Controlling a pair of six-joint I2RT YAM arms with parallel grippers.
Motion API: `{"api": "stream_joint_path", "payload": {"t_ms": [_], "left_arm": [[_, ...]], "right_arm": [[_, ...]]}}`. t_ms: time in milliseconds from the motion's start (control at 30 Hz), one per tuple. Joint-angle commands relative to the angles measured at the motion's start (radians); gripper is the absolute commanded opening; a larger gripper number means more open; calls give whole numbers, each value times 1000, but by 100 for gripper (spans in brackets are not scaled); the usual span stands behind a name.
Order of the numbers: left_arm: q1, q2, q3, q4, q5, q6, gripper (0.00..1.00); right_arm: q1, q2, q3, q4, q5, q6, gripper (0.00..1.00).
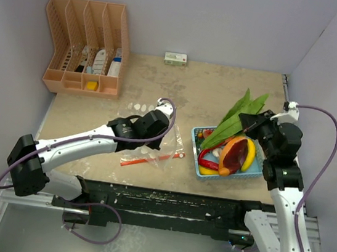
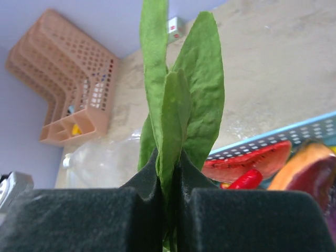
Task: Place the food in the zip-top bag and seal the zipper
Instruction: Pick up the fake vegetable from the bin, then place the fake vegetable in the zipper food storage bag.
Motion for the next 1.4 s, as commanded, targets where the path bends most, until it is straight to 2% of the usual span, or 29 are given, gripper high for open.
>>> {"api": "stream_joint_path", "payload": {"t_ms": [0, 400, 533, 700, 833, 1033, 1167, 1367], "left_arm": [[4, -3, 102, -18, 59, -42, 0], [25, 175, 252, -20, 124, -20, 0], [59, 228, 308, -12, 201, -17, 0], [82, 277, 416, -61, 254, 3, 0], [96, 306, 472, -82, 300, 13, 0], [101, 306, 458, -70, 320, -4, 0], [101, 302, 456, -65, 347, -10, 0], [103, 278, 480, -72, 352, -12, 0]], "right_arm": [[9, -40, -30, 172, -140, 1, 0], [40, -81, -13, 330, -236, 2, 0], [54, -84, -37, 397, -239, -9, 0], [80, -83, -57, 470, -199, -47, 0], [124, -22, -48, 518, -182, -61, 0], [268, 81, -9, 582, -53, -126, 0], [287, 99, -16, 602, 19, -176, 0], [306, 112, -59, 640, 41, -204, 0]]}}
